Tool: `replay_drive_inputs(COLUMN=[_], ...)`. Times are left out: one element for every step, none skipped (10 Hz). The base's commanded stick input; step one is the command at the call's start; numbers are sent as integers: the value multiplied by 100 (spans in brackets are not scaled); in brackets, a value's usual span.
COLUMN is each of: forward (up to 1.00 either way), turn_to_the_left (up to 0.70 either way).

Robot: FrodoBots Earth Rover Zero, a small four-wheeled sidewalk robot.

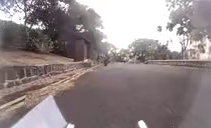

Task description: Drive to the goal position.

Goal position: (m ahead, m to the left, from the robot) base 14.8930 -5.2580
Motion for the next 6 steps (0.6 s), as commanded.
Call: replay_drive_inputs(forward=[45, 45, 45, 45, 45, 45], turn_to_the_left=[0, 0, 0, 0, 0, 0])
